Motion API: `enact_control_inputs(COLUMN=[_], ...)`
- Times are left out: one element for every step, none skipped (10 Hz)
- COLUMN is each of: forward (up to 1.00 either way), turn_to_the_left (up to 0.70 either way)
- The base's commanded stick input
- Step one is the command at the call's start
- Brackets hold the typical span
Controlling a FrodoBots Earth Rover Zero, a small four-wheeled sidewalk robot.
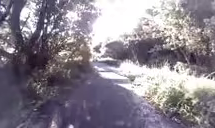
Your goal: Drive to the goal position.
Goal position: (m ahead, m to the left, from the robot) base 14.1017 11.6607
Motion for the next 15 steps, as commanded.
enact_control_inputs(forward=[0.7,0.7,0.7,0.7,0.7,0.7,0.7,0.7,0.7,0.7,0.7,0.7,0.7,0.7,0.7], turn_to_the_left=[0.0,0.0,0.0,0.0,-0.05,-0.14,-0.14,-0.11,-0.01,0.0,0.0,0.0,0.0,0.0,0.0])
